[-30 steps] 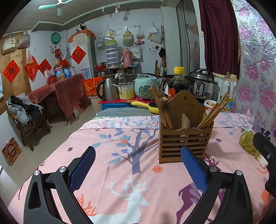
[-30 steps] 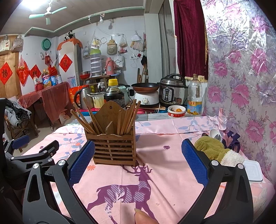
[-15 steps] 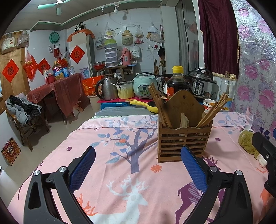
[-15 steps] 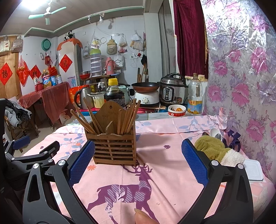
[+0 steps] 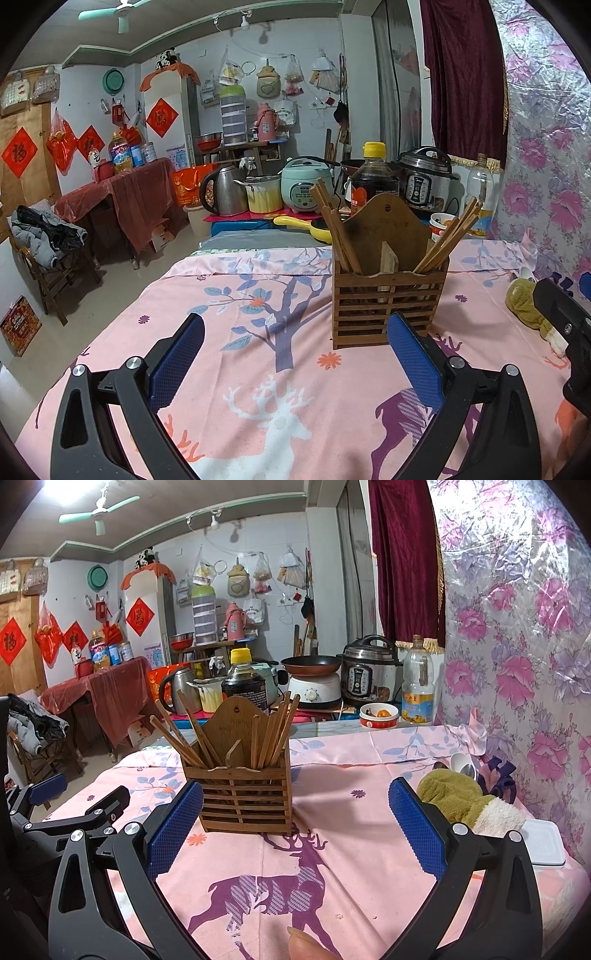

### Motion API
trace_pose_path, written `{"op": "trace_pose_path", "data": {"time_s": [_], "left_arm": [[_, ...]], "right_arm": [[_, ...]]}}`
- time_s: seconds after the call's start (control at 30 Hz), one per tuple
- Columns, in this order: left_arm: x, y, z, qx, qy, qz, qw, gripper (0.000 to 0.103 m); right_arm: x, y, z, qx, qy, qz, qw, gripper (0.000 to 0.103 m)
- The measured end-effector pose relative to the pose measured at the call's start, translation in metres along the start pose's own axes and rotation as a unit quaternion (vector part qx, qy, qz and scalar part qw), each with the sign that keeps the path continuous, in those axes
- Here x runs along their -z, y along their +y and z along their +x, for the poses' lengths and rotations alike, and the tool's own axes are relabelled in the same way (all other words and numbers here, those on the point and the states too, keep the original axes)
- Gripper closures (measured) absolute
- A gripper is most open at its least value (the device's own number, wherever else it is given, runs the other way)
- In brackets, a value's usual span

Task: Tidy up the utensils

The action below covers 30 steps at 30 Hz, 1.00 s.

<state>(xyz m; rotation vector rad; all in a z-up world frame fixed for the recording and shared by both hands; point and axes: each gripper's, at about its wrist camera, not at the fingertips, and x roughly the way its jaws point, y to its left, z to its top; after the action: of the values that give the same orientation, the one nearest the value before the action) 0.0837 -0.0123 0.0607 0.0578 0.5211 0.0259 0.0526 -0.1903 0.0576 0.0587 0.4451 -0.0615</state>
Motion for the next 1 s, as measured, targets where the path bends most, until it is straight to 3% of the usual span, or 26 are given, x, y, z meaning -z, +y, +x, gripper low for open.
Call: {"op": "trace_pose_path", "data": {"time_s": [1.0], "left_arm": [[-0.0041,0.0059,0.0004,-0.002,0.001,-0.004,1.0,0.006]], "right_arm": [[-0.001,-0.0014,-0.0003,0.0,0.0,0.002,1.0,0.006]]}}
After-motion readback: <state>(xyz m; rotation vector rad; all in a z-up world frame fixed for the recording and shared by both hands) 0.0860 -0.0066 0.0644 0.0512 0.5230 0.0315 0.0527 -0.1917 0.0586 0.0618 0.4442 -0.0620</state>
